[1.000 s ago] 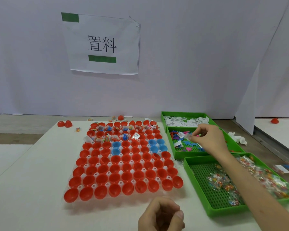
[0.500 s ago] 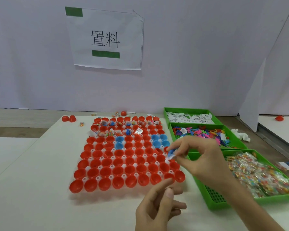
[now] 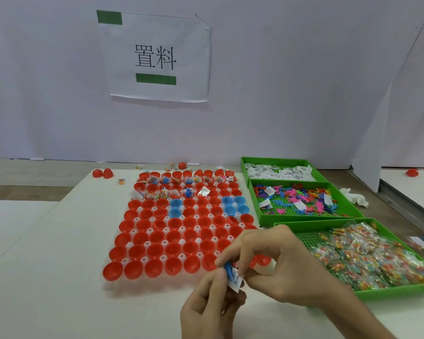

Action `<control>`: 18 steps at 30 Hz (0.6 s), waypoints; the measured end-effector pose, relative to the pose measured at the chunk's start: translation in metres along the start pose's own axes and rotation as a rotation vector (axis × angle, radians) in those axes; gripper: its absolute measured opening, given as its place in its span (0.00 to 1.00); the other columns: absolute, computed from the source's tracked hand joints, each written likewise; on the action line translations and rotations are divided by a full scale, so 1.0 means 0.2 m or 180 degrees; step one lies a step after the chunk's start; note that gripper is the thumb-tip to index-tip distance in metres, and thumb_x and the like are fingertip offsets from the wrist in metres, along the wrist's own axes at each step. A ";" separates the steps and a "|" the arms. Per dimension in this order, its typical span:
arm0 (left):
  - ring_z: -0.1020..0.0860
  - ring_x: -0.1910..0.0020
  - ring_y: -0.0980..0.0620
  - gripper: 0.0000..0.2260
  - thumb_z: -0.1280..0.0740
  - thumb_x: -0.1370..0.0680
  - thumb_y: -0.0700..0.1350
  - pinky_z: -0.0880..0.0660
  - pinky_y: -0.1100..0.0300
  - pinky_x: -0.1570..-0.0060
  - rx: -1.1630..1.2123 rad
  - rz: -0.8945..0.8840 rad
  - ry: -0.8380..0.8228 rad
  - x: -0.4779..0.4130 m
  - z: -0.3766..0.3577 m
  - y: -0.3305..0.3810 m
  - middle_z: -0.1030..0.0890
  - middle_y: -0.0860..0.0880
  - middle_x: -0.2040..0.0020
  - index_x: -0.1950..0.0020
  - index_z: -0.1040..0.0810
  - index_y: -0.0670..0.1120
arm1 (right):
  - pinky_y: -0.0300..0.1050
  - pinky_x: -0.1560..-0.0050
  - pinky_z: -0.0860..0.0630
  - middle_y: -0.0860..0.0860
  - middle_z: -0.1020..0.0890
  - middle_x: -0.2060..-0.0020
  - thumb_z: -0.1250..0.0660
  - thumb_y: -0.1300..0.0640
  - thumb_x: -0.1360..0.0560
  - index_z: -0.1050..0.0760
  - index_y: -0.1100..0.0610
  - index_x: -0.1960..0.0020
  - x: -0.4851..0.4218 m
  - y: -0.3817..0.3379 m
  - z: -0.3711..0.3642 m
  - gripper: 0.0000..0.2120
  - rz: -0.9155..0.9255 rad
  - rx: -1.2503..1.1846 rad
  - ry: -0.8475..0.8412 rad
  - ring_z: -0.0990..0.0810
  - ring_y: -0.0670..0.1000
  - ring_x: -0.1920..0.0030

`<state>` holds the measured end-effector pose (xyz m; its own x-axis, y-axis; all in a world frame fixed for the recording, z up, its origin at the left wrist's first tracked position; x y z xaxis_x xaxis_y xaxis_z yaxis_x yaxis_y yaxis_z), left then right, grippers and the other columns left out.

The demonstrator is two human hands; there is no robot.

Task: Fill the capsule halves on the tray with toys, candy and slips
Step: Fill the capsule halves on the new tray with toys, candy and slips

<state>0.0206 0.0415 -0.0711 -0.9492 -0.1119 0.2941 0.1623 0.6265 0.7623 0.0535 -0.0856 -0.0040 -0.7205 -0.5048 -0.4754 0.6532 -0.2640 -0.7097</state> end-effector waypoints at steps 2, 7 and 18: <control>0.21 0.77 0.49 0.15 0.34 0.25 0.36 0.23 0.60 0.75 0.0042 0.0033 -0.0004 0.00 0.00 0.00 0.21 0.39 0.74 0.69 0.14 0.43 | 0.36 0.50 0.22 0.50 0.13 0.53 0.37 0.77 0.35 0.18 0.63 0.54 0.00 0.00 0.01 0.17 -0.0155 -0.0115 -0.0077 0.15 0.49 0.50; 0.19 0.73 0.47 0.13 0.34 0.25 0.34 0.21 0.61 0.73 -0.0035 0.0132 -0.0119 0.01 0.00 0.00 0.19 0.38 0.70 0.65 0.13 0.45 | 0.46 0.44 0.21 0.50 0.14 0.52 0.44 0.77 0.38 0.17 0.60 0.47 0.00 0.00 0.03 0.27 -0.0319 -0.0235 -0.0165 0.16 0.53 0.46; 0.16 0.68 0.46 0.14 0.36 0.27 0.31 0.21 0.61 0.71 -0.0070 0.0168 -0.0442 0.03 -0.01 -0.01 0.15 0.38 0.61 0.64 0.13 0.43 | 0.45 0.52 0.19 0.44 0.15 0.62 0.30 0.57 0.22 0.17 0.46 0.56 0.21 0.30 0.57 0.08 -0.2287 0.1497 0.0395 0.17 0.48 0.59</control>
<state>0.0160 0.0377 -0.0691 -0.9671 0.0295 0.2527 0.2175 0.6114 0.7608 0.0900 -0.2162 -0.0075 -0.9977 0.0008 -0.0671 0.0387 -0.8108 -0.5841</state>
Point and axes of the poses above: each hand's wrist, its own x-axis away from the middle knuckle, its own z-axis out of the back of the hand, y = z × x, the point moved 3 cm from there along -x, towards the middle knuckle
